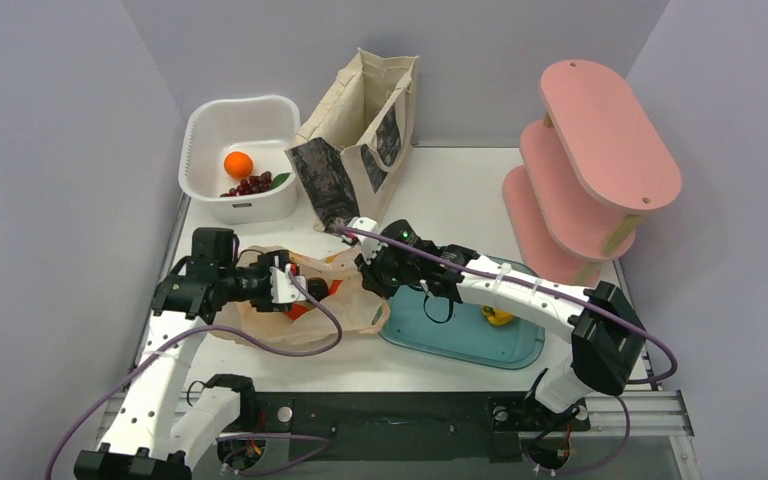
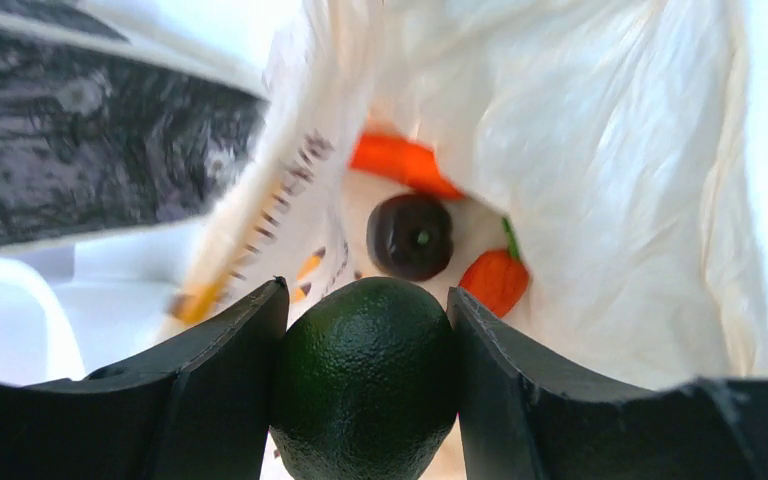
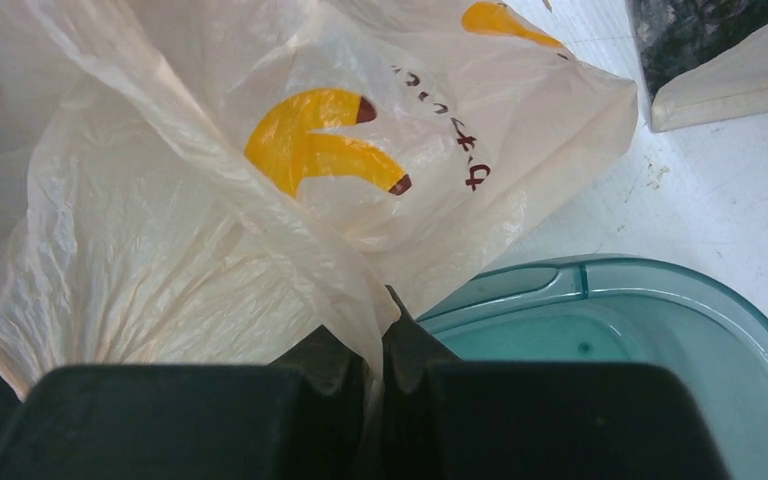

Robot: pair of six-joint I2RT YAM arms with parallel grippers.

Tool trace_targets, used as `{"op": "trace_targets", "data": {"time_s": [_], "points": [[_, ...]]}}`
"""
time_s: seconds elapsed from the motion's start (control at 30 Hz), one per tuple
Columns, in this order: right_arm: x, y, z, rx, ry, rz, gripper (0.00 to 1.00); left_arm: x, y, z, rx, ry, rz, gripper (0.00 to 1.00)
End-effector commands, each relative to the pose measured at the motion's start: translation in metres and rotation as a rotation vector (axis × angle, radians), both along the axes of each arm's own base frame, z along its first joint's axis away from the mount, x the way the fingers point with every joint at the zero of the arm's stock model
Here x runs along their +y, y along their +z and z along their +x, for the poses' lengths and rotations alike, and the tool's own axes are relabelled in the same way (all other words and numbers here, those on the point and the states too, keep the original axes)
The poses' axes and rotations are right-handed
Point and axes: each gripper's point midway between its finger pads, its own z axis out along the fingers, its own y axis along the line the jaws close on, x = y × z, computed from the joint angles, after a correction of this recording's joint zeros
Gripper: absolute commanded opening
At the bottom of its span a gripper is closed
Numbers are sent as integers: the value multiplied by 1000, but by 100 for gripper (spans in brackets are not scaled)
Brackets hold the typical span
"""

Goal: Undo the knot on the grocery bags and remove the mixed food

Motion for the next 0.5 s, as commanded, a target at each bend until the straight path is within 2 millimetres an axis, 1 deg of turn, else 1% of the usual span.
{"op": "trace_targets", "data": {"time_s": [0.0, 0.13, 0.23, 0.3, 0.33, 0.37, 0.4, 0.43, 0.47], "points": [[16, 23, 9, -5, -23, 83, 0, -31, 33, -33, 177, 2, -214, 0], [17, 26, 17, 28, -69, 118, 0, -46, 64, -39, 287, 64, -359, 0], [17, 28, 30, 62, -118, 150, 0, -57, 93, -41, 338, 82, -470, 0], [16, 31, 39, 74, -140, 166, 0, -62, 110, -37, 370, 120, -551, 0], [16, 32, 41, 79, -148, 171, 0, -64, 120, -32, 387, 151, -600, 0], [17, 33, 45, 81, -151, 176, 0, -64, 125, -27, 378, 176, -622, 0], [17, 33, 46, 80, -152, 179, 0, -63, 139, -19, 373, 210, -675, 0], [18, 33, 47, 82, -148, 179, 0, -58, 147, -8, 355, 254, -710, 0], [19, 33, 46, 81, -141, 181, 0, -57, 168, 2, 335, 276, -784, 0]]}}
